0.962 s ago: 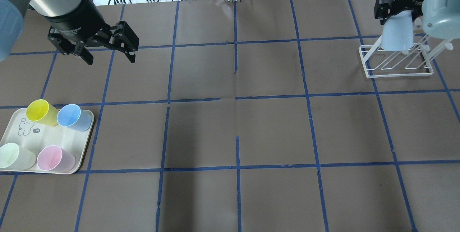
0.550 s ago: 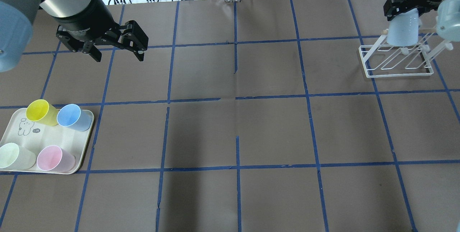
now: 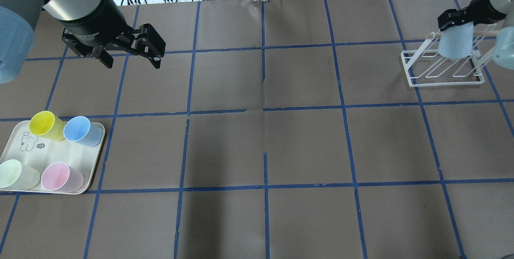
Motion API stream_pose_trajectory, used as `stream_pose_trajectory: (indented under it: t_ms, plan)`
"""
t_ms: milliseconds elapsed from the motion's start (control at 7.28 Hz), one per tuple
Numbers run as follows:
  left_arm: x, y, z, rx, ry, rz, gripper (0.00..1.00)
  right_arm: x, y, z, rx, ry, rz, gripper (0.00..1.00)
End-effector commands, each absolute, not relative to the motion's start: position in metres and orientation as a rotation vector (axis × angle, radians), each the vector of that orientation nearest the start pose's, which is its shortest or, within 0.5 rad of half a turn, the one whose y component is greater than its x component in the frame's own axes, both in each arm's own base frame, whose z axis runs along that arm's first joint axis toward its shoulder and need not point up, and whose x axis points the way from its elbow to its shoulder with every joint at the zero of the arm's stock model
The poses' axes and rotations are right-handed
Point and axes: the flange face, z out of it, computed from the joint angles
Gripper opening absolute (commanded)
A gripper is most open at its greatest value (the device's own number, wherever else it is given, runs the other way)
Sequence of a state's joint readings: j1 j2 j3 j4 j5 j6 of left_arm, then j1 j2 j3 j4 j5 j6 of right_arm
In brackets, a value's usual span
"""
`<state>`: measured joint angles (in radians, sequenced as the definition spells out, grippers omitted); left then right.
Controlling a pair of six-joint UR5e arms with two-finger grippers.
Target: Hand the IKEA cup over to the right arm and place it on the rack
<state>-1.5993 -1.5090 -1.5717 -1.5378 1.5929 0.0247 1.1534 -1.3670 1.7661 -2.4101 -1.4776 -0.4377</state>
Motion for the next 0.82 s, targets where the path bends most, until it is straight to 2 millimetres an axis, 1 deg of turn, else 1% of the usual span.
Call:
stream_pose_trajectory:
  t_ms: [0, 137, 275, 412, 550, 687]
  plan:
    - [-0.145, -0.470, 0.519, 0.087, 3.114, -0.148, 1.00, -0.105, -0.593, 0.371, -0.081, 3.138, -0.727, 0.00]
    - [-0.145, -0.470, 0.520, 0.087, 3.115, -0.151, 1.00, -0.106, -0.595, 0.364, -0.081, 3.138, -0.725, 0.00]
    - [-0.145, -0.470, 0.519, 0.084, 3.116, -0.148, 1.00, -0.106, -0.595, 0.363, -0.082, 3.140, -0.720, 0.00]
    - [-0.145, -0.470, 0.519, 0.084, 3.116, -0.148, 1.00, -0.106, -0.596, 0.362, -0.083, 3.138, -0.718, 0.05]
    - [-0.144, -0.470, 0.519, 0.082, 3.116, -0.148, 1.00, -0.107, -0.598, 0.358, -0.079, 3.131, -0.711, 0.85]
    - [-0.144, -0.470, 0.520, 0.082, 3.115, -0.151, 1.00, -0.106, -0.599, 0.357, -0.088, 3.120, -0.700, 1.00]
